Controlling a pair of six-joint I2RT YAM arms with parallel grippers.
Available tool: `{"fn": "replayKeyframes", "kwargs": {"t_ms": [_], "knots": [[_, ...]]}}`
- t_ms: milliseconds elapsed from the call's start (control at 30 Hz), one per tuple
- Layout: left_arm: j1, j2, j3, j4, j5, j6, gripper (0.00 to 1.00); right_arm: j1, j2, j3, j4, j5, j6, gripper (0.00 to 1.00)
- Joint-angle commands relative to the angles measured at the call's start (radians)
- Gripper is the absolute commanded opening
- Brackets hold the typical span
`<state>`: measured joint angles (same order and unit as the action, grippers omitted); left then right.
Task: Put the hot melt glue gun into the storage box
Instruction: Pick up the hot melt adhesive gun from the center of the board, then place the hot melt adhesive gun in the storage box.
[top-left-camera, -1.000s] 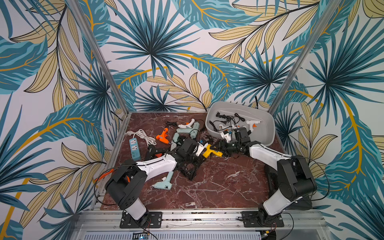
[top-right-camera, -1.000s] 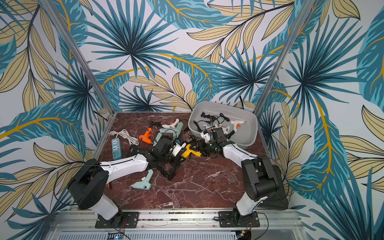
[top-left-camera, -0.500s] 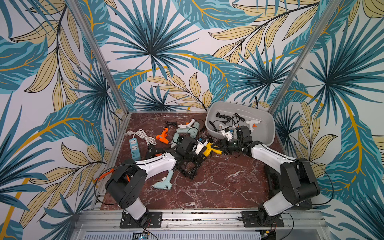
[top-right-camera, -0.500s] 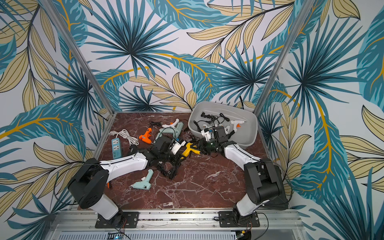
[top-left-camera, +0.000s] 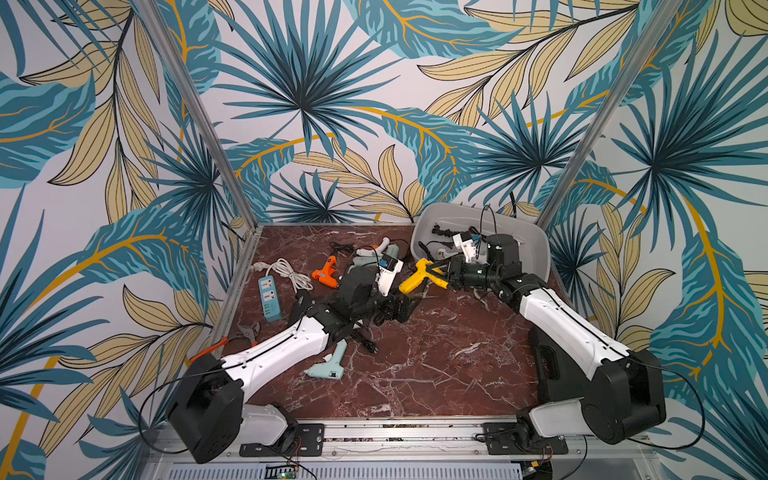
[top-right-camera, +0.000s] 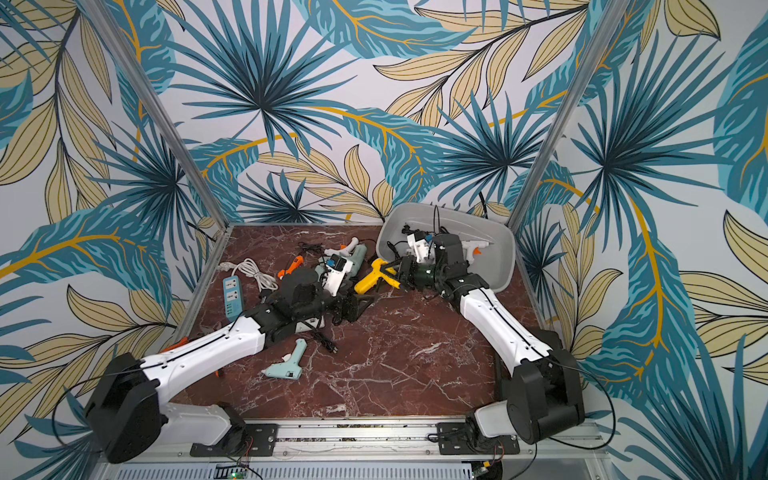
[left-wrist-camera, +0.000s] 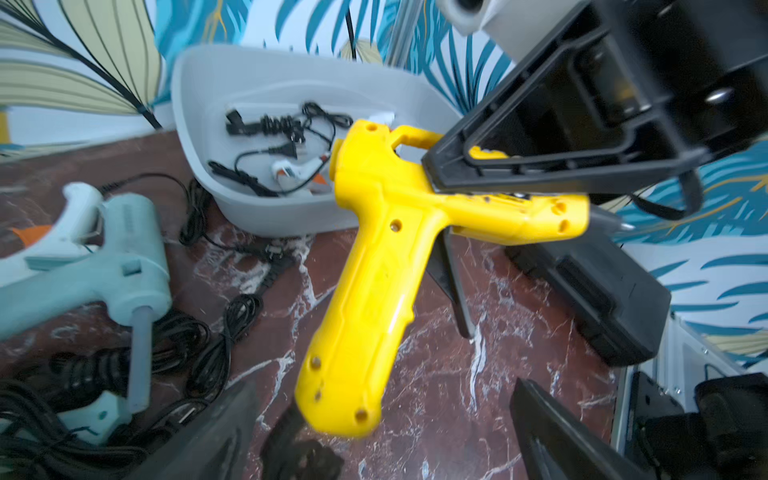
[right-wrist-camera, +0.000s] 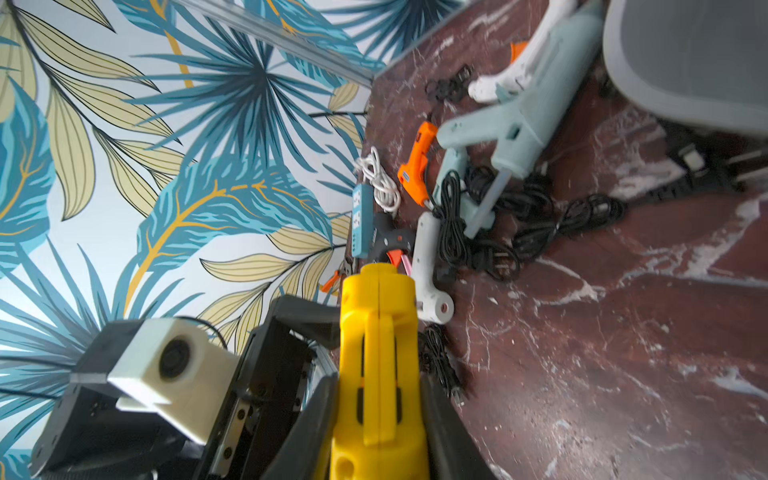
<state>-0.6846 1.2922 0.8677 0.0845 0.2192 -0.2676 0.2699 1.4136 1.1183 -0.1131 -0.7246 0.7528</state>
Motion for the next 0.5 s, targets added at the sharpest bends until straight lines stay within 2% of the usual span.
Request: {"fn": "replayKeyframes", "kwargs": {"t_ms": [0,233,433,467], "knots": [[0.002,-0.106,-0.069,0.086,-0.094,-0.047,1.00,0.000,-0.017,0.074,0.010,0.073,0.005,0.00],[0.003,-0.301,-0.135,0.046,-0.205,-0.036,1.00,-0.023,0.041,0.205,0.054,0.264,-0.022,0.00],[0.004,-0.376,-0.178,0.007,-0.271,-0.027,1.00,-0.064,0.097,0.207,0.235,0.431,0.013,0.00],[0.004,-0.383,-0.184,-0.003,-0.309,-0.027,1.00,-0.074,0.107,0.205,0.266,0.451,0.020,0.00]]}}
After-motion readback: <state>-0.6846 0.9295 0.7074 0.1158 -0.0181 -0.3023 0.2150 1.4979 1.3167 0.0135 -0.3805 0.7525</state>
